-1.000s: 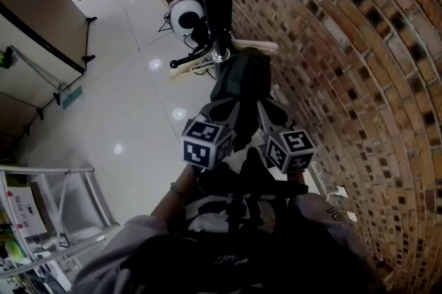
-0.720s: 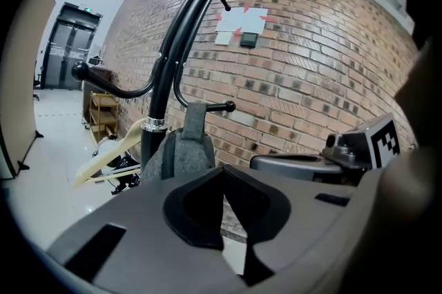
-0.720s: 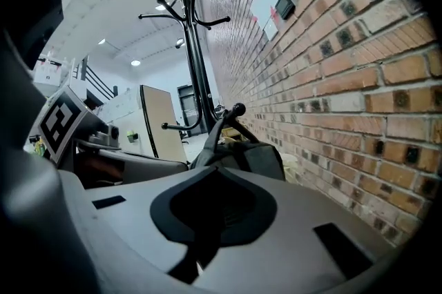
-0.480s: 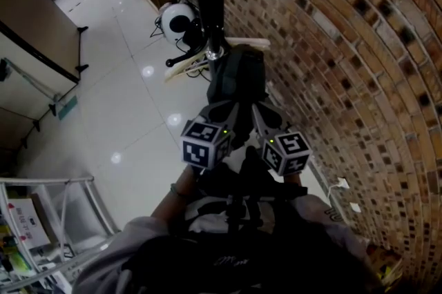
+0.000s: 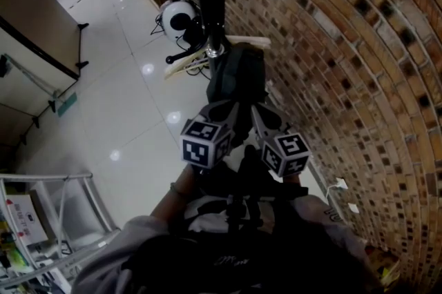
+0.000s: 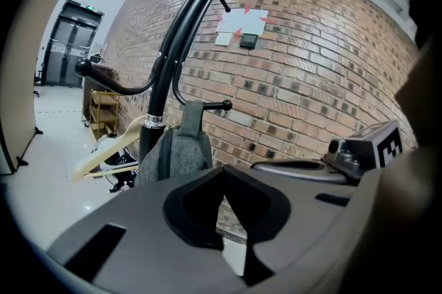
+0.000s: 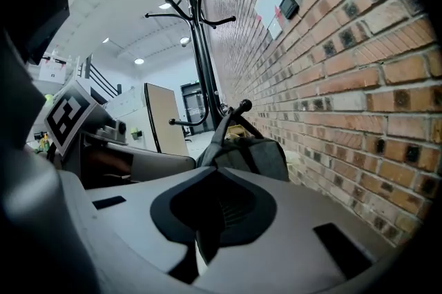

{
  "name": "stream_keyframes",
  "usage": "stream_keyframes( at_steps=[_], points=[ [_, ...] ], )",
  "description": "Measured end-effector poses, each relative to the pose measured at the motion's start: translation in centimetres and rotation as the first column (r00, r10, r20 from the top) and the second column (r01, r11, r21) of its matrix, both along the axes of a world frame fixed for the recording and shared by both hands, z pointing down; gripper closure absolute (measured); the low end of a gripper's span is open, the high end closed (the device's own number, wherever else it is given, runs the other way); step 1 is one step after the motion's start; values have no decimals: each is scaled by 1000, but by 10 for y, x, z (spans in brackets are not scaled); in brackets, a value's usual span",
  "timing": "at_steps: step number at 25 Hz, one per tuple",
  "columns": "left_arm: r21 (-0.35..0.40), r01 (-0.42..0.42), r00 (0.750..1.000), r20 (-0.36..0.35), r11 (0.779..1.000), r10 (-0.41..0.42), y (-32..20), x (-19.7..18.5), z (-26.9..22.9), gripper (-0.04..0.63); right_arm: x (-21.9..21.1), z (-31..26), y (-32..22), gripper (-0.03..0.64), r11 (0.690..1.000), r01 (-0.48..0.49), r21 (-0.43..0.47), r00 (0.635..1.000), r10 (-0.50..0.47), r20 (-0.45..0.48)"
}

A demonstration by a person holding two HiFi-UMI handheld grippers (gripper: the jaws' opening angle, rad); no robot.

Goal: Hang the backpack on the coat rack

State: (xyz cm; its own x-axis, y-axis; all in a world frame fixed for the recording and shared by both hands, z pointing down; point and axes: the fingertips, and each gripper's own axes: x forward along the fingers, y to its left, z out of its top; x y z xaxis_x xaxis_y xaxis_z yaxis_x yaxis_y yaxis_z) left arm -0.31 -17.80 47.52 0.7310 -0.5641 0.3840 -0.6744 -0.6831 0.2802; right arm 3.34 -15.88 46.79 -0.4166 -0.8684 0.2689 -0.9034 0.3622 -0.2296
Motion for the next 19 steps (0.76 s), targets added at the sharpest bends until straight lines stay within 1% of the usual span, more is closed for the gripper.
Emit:
stream_keyframes(
  at_steps=[7, 19],
  points=[
    [3, 2, 1000, 12, 1000, -3, 1, 0, 3, 591, 2, -1, 1, 612, 1000, 5, 7, 1000, -5, 3],
    [-6, 6, 1000, 9, 1000, -6, 1, -1, 7, 591, 4, 5, 3, 612, 1000, 11, -3, 1000, -11, 11]
  ],
)
